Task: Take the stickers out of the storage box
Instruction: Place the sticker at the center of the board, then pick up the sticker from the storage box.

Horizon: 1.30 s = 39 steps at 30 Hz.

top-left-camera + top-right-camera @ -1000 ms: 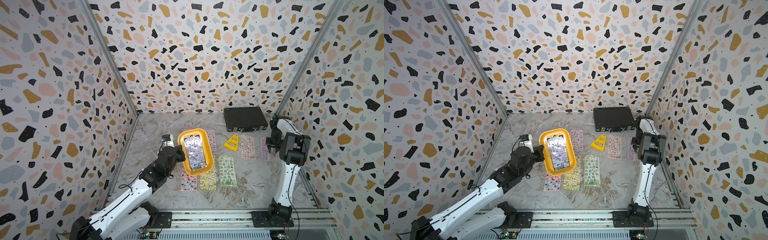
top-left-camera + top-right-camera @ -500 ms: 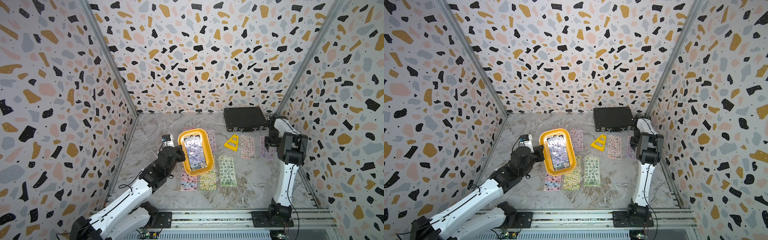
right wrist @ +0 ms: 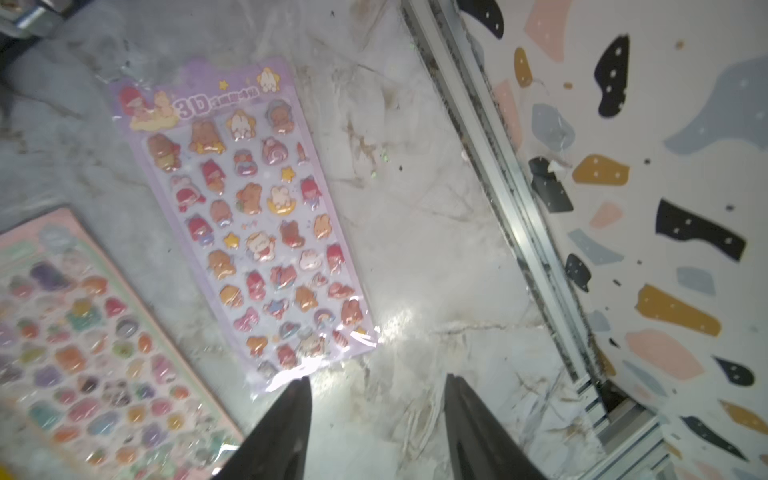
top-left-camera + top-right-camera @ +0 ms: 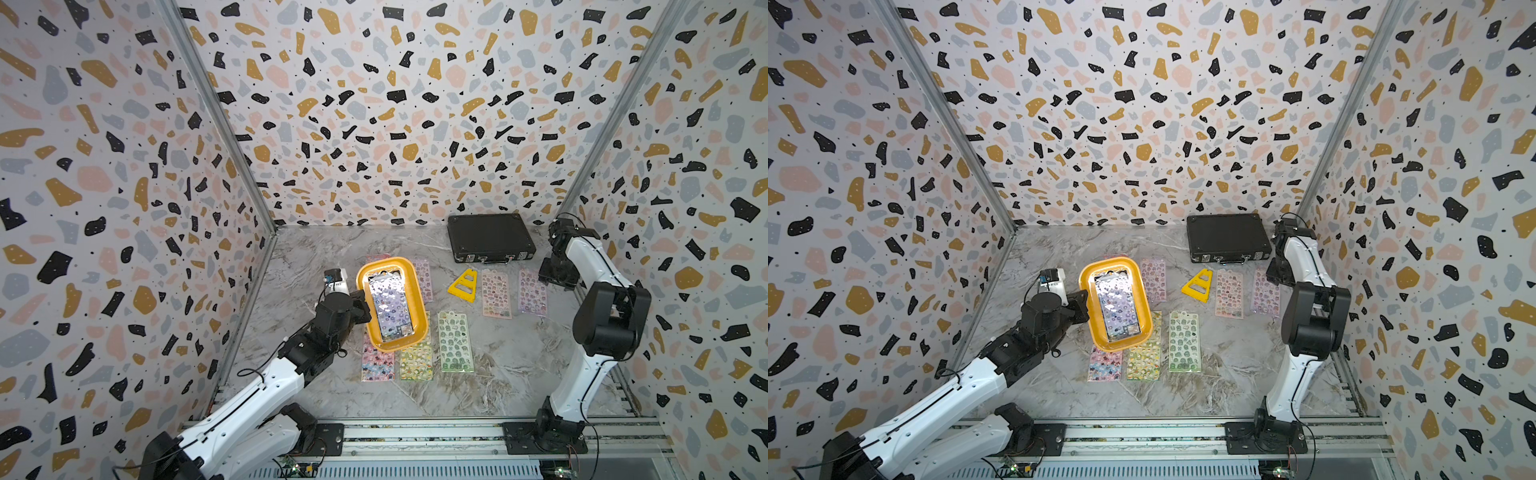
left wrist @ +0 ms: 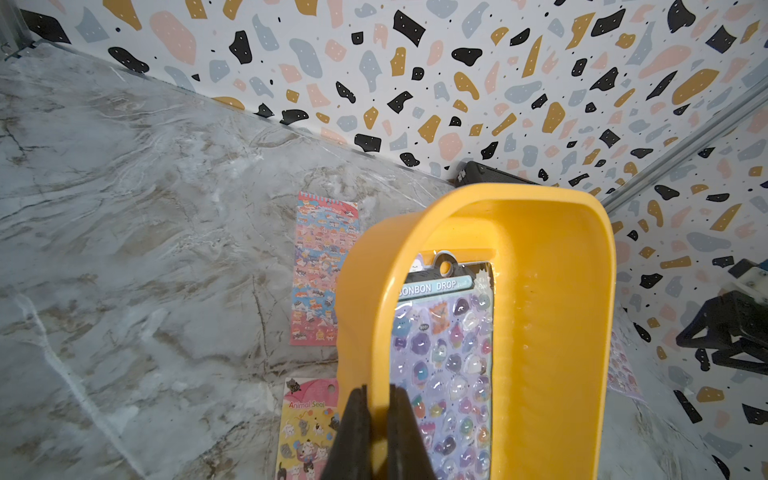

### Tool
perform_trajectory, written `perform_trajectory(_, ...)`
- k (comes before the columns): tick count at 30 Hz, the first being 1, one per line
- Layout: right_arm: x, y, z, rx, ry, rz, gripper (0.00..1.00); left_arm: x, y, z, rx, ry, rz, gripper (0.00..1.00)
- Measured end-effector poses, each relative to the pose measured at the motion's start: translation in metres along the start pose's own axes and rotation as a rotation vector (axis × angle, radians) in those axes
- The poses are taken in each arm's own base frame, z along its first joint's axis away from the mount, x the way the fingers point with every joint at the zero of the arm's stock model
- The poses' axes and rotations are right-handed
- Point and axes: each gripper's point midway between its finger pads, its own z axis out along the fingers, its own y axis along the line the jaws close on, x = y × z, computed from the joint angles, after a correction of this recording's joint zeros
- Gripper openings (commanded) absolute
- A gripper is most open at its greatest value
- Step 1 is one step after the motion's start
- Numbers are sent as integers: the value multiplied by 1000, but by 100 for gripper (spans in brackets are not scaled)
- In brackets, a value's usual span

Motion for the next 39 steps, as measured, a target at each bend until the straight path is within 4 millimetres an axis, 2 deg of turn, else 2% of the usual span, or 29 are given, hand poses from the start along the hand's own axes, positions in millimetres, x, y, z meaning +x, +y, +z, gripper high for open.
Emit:
perform_trajectory(3, 23, 8, -15, -121, -20, 40, 57, 1, -4, 0, 21, 9, 0, 0)
perform_trajectory(5, 39, 22, -28, -239, -33, 62, 57, 2, -8, 0, 42, 14, 1, 0)
perform_trajectory(8, 62, 54, -61, -426, -82, 51, 57, 6, -13, 2, 68, 33, 3, 0)
perform_trajectory(11, 97, 105, -110, -630, -159, -56, 56, 10, -15, 4, 83, 54, 6, 0)
perform_trajectory(13, 136, 143, -149, -774, -207, -175, 55, 11, -16, 4, 85, 56, 7, 0)
perform_trajectory(16, 198, 183, -197, -938, -241, -353, 52, 9, -14, 4, 73, 48, 8, 0)
perform_trajectory(19, 251, 207, -227, -1036, -243, -500, 50, 9, -12, 5, 61, 43, 9, 0)
perform_trajectory(21, 276, 216, -233, -1062, -237, -557, 50, 10, -11, 7, 56, 48, 10, 0)
perform_trajectory(25, 301, 230, -225, -1057, -232, -621, 50, 19, -9, 15, 44, 79, 18, 0)
perform_trajectory(33, 306, 278, -183, -939, -216, -695, 51, 25, -8, 18, 41, 98, 22, 0)
perform_trajectory(39, 301, 298, -169, -904, -250, -680, 55, 24, -9, 18, 47, 96, 20, 0)
